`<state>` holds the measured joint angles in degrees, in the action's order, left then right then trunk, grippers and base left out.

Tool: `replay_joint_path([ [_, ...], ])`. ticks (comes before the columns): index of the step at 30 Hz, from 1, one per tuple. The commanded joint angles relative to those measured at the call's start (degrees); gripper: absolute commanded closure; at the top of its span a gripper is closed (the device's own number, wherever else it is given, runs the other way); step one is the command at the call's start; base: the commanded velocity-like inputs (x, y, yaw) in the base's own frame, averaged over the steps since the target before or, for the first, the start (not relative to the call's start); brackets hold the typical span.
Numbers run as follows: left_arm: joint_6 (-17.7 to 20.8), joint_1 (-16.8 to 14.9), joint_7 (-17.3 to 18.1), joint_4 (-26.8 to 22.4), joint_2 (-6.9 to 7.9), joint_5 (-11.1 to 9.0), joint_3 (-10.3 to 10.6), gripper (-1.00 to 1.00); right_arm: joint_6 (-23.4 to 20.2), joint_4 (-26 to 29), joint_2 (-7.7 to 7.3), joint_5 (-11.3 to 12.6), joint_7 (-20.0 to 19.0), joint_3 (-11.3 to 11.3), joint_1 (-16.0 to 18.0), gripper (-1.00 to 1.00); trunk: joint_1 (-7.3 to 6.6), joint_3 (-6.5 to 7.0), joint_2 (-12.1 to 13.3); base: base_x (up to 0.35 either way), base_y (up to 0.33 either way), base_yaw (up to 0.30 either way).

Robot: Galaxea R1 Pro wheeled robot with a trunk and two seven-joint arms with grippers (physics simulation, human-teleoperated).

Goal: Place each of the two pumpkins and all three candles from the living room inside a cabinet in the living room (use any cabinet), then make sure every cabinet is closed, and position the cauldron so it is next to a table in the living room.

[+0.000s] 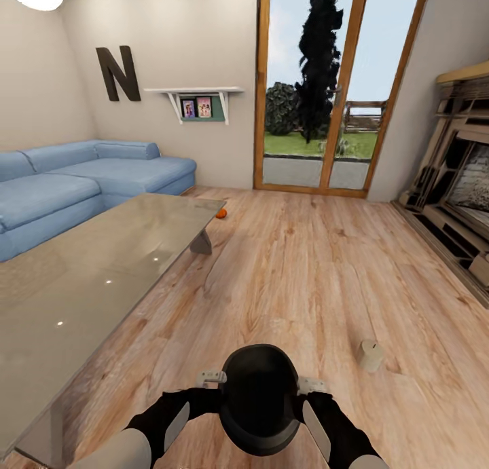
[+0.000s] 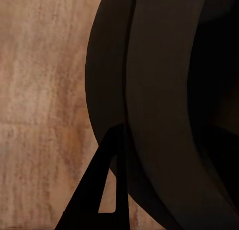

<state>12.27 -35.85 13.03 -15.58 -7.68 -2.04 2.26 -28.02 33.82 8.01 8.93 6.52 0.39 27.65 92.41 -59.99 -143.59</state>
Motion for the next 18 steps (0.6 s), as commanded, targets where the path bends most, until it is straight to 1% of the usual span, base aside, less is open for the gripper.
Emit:
replay_joint_path([
  [1, 0.3, 0.0, 0.0, -0.2, -0.05, -0.2, 0.4, 1.00, -0.5, 0.2, 0.07, -1.5, 1.8, -0.7, 0.0, 1.00, -0.02, -0.05, 0.0, -0.001, 0.000, 0.113],
  [14, 0.3, 0.0, 0.0, -0.2, -0.05, -0.2, 0.4, 1.00, -0.5, 0.3, 0.07, -1.5, 1.7, -0.5, 0.0, 1.00, -0.02, -0.02, 0.0, -0.002, 0.000, 0.013],
  [16, 0.3, 0.1, 0.0, -0.2, -0.05, -0.2, 0.4, 1.00, -0.5, 0.3, 0.07, -1.5, 1.8, -0.5, 0.0, 1.00, -0.02, -0.01, 0.0, -0.064, 0.000, 0.043],
  [18, 0.3, 0.0, 0.0, -0.2, -0.05, -0.2, 0.4, 1.00, -0.5, 0.3, 0.07, -1.5, 1.8, -0.5, 0.0, 1.00, -0.02, 0.00, 0.0, -0.149, 0.000, 0.152],
])
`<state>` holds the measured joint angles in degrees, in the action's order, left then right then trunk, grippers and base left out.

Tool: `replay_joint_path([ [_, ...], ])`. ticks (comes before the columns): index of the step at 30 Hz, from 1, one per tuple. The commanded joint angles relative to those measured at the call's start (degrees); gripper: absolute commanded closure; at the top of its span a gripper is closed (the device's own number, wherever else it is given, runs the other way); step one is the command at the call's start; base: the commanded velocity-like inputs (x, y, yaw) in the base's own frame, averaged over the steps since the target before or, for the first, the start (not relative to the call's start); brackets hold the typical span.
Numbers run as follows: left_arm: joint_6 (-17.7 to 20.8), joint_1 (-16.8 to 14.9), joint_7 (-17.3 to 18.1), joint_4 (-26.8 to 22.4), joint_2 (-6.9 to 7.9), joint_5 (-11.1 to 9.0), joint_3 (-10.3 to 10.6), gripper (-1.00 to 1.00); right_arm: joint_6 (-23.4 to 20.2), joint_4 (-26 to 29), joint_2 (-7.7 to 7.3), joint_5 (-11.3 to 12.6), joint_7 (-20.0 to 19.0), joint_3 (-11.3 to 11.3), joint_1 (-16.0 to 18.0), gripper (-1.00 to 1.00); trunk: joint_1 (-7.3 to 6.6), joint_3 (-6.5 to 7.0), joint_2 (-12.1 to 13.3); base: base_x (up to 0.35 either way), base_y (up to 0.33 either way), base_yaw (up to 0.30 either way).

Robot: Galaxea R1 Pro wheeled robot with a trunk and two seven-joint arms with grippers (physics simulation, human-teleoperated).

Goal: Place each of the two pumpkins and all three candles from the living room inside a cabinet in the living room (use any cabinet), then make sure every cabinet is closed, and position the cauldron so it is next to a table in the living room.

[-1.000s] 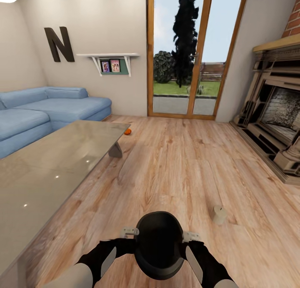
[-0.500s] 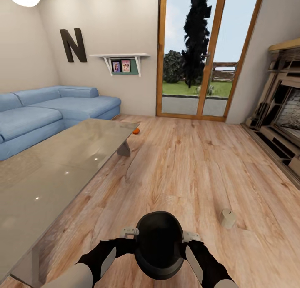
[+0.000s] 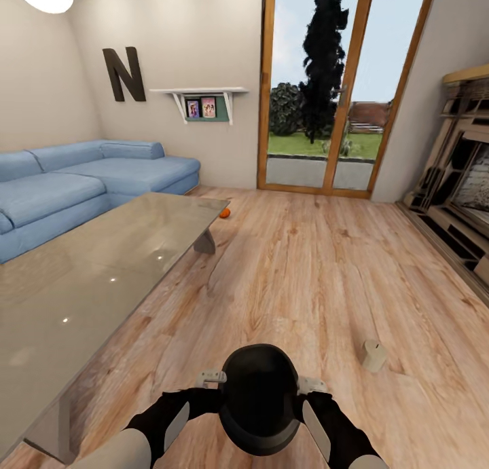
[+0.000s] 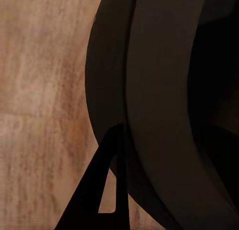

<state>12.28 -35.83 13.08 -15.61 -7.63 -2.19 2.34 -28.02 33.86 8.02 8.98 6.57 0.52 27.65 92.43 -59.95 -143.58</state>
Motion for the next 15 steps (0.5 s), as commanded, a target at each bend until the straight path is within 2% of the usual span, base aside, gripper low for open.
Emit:
replay_joint_path([
  [1, 0.3, 0.0, -0.1, -0.1, -0.11, -0.1, 0.3, 1.00, -0.5, 0.2, 0.07, -1.6, 1.8, -0.6, 0.0, 1.00, -0.04, -0.04, 0.0, -0.181, 0.000, 0.191],
  [11, 0.3, 0.0, -0.1, -0.1, -0.11, -0.1, 0.3, 1.00, -0.5, 0.2, 0.07, -1.6, 1.8, -0.6, 0.0, 1.00, -0.04, -0.04, 0.0, -0.241, 0.000, 0.265],
  [15, 0.3, 0.0, -0.1, -0.1, -0.11, -0.1, 0.3, 1.00, -0.5, 0.2, 0.07, -1.6, 1.8, -0.5, 0.0, 1.00, -0.04, -0.04, 0.0, -0.126, 0.000, 0.288],
])
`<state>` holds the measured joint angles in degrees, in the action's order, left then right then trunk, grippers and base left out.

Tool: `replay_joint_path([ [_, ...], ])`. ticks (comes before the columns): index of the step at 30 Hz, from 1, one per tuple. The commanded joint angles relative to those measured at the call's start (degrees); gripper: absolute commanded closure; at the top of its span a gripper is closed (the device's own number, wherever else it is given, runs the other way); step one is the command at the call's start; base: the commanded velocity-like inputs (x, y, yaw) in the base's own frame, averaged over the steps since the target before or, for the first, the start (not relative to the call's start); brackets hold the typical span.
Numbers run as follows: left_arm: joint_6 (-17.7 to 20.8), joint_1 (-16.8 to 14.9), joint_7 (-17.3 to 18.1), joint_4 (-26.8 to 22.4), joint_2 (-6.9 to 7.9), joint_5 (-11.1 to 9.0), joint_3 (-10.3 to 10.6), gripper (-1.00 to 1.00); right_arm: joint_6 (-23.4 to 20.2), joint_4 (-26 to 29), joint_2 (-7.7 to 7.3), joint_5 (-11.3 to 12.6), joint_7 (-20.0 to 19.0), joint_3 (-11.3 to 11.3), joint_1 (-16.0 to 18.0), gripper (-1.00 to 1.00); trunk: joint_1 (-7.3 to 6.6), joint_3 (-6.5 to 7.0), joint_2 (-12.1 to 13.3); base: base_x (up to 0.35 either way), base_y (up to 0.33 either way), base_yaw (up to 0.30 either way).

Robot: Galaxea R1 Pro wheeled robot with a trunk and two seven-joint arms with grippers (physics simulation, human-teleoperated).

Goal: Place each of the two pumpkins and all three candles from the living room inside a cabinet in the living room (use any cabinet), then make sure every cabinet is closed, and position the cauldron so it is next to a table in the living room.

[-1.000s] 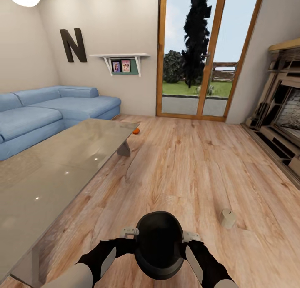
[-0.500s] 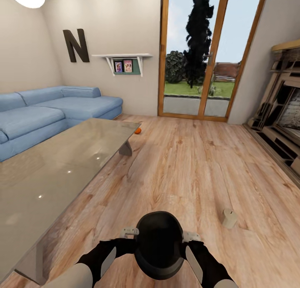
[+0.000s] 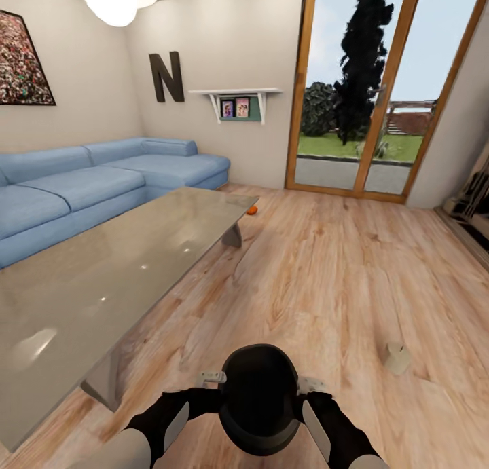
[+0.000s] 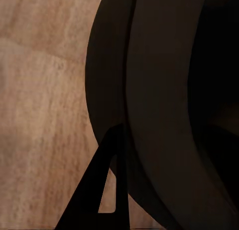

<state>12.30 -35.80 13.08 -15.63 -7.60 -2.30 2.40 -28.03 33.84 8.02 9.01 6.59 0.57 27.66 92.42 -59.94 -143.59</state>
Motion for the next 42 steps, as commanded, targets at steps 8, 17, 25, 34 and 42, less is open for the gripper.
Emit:
replay_joint_path([
  [8, 0.3, 0.0, -0.1, -0.1, -0.14, 0.0, 0.2, 1.00, -0.5, 0.3, 0.07, -1.6, 1.8, -0.5, 0.0, 1.00, -0.03, -0.05, 0.0, -0.023, 0.000, 0.289],
  [17, 0.3, 0.0, -0.1, -0.1, -0.14, 0.0, 0.2, 1.00, -0.5, 0.3, 0.07, -1.6, 1.8, -0.5, 0.0, 1.00, -0.03, -0.05, 0.0, 0.003, 0.000, 0.290],
  [25, 0.3, 0.0, -0.1, -0.1, -0.14, 0.0, 0.2, 1.00, -0.5, 0.3, 0.07, -1.6, 1.7, -0.5, 0.0, 1.00, -0.03, -0.05, 0.0, 0.116, 0.000, 0.290],
  [34, 0.3, 0.0, -0.1, -0.1, -0.14, 0.0, 0.2, 1.00, -0.5, 0.3, 0.07, -1.6, 1.8, -0.4, 0.0, 1.00, -0.03, -0.05, 0.0, 0.064, 0.000, 0.149],
  [42, 0.3, 0.0, -0.1, -0.1, -0.14, 0.0, 0.2, 1.00, -0.5, 0.3, 0.10, -1.6, 1.8, -0.4, 0.0, 1.00, -0.03, -0.05, 0.0, 0.020, 0.000, 0.257],
])
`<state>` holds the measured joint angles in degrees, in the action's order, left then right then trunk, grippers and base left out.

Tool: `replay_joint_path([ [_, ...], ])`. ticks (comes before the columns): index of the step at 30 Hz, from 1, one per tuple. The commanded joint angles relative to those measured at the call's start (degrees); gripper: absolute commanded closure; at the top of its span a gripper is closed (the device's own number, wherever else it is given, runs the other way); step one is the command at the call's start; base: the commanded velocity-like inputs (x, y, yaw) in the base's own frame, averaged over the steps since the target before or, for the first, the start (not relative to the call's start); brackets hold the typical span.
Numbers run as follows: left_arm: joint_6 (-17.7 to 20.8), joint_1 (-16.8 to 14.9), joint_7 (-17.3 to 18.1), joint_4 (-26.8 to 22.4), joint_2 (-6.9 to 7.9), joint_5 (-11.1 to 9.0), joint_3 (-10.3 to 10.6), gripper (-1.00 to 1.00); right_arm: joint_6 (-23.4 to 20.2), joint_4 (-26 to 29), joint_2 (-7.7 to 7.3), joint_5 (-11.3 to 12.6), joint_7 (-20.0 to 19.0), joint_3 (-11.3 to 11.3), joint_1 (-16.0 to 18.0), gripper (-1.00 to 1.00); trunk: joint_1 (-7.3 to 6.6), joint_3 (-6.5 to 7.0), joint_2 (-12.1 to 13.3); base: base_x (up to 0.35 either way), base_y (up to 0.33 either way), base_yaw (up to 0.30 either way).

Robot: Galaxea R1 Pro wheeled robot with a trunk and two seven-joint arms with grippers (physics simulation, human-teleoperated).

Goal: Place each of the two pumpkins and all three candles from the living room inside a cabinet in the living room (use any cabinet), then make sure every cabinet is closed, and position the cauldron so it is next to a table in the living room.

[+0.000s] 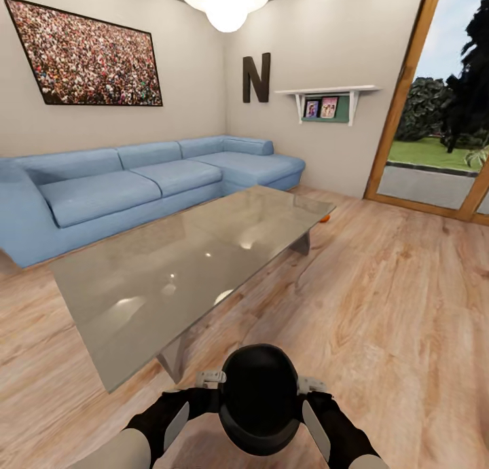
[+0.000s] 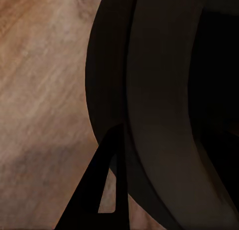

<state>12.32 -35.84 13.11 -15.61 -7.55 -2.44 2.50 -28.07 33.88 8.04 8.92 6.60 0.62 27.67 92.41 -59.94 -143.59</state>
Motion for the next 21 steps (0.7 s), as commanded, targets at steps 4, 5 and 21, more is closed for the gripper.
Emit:
replay_joint_path([
  [4, 0.3, 0.0, -0.1, -0.1, -0.18, 0.2, 0.1, 1.00, -0.4, 0.2, 0.11, -1.6, 1.8, -0.4, 0.0, 1.00, -0.02, -0.05, 0.0, 0.002, 0.000, 0.288],
  [5, 0.3, 0.0, -0.1, -0.1, -0.18, 0.2, 0.1, 1.00, -0.4, 0.2, 0.08, -1.5, 1.7, -0.4, 0.0, 1.00, -0.02, -0.05, 0.0, 0.000, 0.000, 0.290],
  [21, 0.2, 0.0, -0.1, -0.1, -0.18, 0.2, 0.1, 1.00, -0.4, 0.2, 0.05, -1.6, 1.7, -0.4, 0.0, 1.00, -0.02, -0.05, 0.0, 0.000, 0.000, 0.291],
])
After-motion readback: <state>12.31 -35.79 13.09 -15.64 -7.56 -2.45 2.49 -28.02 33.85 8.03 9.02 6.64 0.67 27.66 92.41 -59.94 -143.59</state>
